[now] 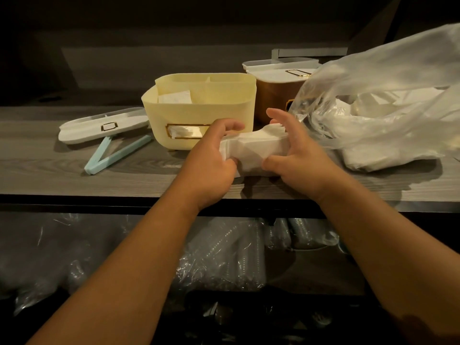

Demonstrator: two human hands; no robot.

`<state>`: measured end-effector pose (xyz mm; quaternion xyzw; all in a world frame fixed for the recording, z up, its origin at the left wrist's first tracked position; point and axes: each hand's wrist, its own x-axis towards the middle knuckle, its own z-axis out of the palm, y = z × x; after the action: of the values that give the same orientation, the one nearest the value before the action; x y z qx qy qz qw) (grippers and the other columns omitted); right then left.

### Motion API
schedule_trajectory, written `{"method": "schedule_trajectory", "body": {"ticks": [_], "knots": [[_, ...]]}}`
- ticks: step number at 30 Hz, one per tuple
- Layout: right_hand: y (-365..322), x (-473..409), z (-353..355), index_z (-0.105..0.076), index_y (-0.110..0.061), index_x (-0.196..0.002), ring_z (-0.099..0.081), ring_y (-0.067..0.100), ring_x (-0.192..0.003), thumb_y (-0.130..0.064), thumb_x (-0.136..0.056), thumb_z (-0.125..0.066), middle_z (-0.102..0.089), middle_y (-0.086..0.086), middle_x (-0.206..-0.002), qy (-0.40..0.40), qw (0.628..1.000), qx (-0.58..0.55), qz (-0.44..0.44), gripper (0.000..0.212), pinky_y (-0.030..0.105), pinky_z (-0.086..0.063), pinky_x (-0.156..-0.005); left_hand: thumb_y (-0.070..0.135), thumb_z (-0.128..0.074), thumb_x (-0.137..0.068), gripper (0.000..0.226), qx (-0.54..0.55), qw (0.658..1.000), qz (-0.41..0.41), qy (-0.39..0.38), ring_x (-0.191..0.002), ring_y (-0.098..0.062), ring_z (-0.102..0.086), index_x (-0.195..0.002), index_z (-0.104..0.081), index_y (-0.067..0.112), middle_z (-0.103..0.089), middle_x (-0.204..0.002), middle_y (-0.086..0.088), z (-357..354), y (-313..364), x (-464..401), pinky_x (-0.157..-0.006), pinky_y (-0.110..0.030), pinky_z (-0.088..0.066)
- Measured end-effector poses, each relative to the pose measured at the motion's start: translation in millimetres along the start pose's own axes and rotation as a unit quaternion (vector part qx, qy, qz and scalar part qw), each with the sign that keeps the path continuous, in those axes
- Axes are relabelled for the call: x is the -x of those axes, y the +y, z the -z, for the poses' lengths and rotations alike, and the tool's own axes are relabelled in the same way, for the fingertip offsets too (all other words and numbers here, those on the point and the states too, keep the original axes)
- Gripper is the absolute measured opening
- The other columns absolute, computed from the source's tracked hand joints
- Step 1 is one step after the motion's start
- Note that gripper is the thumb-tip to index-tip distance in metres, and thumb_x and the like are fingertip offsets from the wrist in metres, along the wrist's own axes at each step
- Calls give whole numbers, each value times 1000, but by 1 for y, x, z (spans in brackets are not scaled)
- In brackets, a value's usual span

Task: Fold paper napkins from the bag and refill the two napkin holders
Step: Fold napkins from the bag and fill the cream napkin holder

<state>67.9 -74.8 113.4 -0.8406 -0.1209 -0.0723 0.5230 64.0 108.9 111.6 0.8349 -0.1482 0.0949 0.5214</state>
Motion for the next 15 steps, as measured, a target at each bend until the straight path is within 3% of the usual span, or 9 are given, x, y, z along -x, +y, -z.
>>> {"method": "schedule_trajectory", "body": {"ticks": [3, 6, 8, 12, 15], "knots": [[1, 1, 1, -30, -45, -149, -52, 16, -120, -4, -83, -72, -33, -8, -150, 9, 1000, 13, 6, 88, 23, -57, -85, -5, -64, -87, 65, 8, 1000, 2, -23, -105, -14, -54, -129, -42, 39, -46, -127, 8, 1, 1, 2, -71, -16, -55], [3, 0, 1, -34, -44, -145, -56, 11, -112, -9, -85, -73, -43, -8, -140, 20, 1000, 6, 7, 80, 16, -55, -77, 2, -65, -89, 60, 9, 1000, -4, -26, -107, -13, -53, -131, -39, 36, -44, -128, 7, 0, 1, 2, -72, -17, -55], [2, 0, 0, -38, -41, -142, -59, 6, -101, -13, -87, -74, -50, -12, -126, 24, 1000, 7, 17, 71, 13, -53, -71, 7, -66, -92, 56, 6, 1000, -9, -14, -111, -13, -51, -129, -37, 37, -43, -130, 8, 0, 1, 1, -74, -15, -54], [-3, 3, 0, -42, -41, -134, -59, 4, -99, -16, -90, -73, -52, -20, -113, 23, 999, 13, 39, 60, 17, -56, -77, 2, -64, -92, 57, 34, 999, -9, 13, -108, -12, -50, -125, -36, 38, -43, -123, 7, 0, 0, 1, -72, -6, -53], [-4, 5, 0, -41, -41, -132, -59, -3, -100, -14, -88, -74, -54, -21, -113, 18, 999, -8, 48, 62, 17, -57, -79, -2, -65, -88, 62, 41, 999, -15, 18, -105, -11, -49, -123, -35, 38, -41, -112, 11, 1, -1, 2, -72, -13, -54]]}}
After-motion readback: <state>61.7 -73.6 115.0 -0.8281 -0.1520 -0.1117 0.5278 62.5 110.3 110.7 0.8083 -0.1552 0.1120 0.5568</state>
